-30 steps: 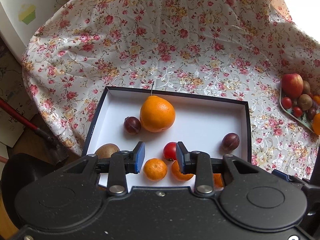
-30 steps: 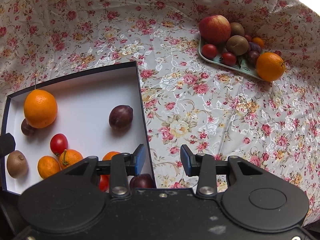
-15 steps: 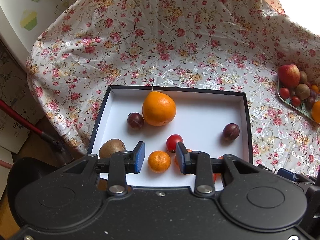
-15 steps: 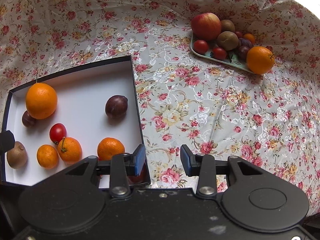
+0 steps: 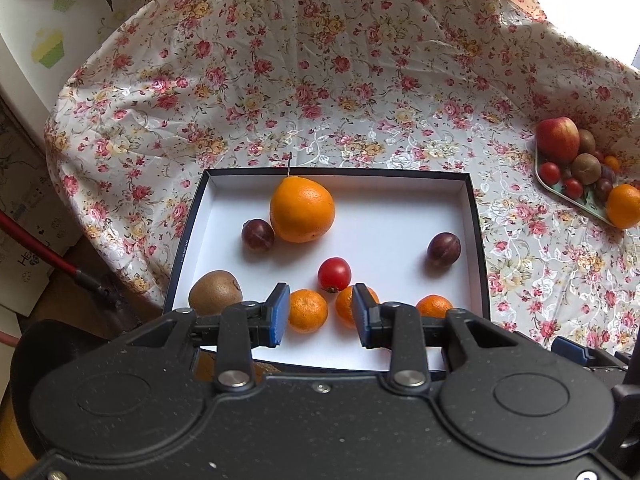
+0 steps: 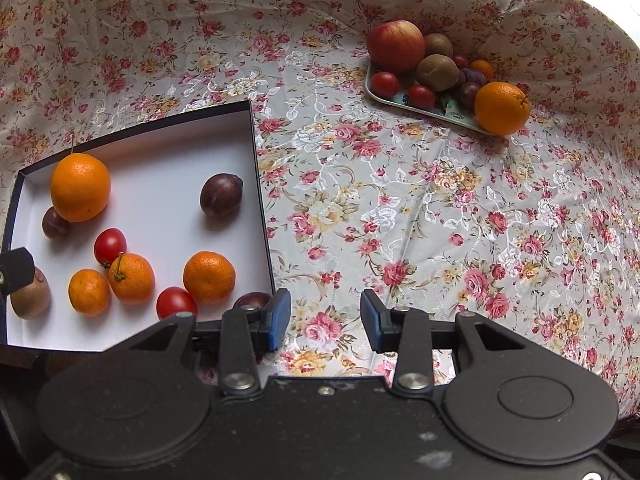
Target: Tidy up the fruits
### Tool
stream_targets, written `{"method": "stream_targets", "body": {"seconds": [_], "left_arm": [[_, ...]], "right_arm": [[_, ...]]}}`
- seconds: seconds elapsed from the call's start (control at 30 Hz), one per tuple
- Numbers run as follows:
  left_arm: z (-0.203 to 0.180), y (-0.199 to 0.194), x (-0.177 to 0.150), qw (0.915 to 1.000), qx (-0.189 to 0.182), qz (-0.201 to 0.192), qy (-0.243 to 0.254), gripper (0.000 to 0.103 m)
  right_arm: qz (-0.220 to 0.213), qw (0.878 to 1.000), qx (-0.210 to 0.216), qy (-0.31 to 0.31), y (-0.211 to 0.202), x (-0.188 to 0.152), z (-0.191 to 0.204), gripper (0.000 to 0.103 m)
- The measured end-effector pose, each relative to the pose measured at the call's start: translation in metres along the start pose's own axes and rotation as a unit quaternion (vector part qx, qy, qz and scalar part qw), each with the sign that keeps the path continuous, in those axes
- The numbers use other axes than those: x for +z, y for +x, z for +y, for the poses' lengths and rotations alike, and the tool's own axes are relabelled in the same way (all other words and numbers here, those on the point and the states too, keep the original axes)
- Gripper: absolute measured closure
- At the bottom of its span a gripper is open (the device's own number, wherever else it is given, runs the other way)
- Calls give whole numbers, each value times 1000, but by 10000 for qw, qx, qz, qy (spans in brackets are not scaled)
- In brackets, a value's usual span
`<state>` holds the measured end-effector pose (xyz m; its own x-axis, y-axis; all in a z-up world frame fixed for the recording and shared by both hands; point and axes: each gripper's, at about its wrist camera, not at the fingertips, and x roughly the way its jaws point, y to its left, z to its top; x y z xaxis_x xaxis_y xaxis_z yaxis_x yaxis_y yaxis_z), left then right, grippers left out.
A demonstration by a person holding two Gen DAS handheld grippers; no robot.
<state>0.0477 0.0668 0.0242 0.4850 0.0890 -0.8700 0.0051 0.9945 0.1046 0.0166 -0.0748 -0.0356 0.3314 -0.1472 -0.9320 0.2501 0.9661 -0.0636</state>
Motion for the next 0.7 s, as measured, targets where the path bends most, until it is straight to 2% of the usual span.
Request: {"method": "stream_targets", "body": {"seconds": [0.23,0.5,0.7], "left_arm": [[1,-3,-3,9999,-123,18,-81,60],[-3,3,-5,9997,152,203,65,60],[-6,2,-7,9994,209,193,173,60]], "right_arm": [[-15,10000,54,44,-7,-6,-4,63],[-187,9993,229,240,-26,-8,-12,63],[-396,9980,326,377,-38,-7,-19,63]]}}
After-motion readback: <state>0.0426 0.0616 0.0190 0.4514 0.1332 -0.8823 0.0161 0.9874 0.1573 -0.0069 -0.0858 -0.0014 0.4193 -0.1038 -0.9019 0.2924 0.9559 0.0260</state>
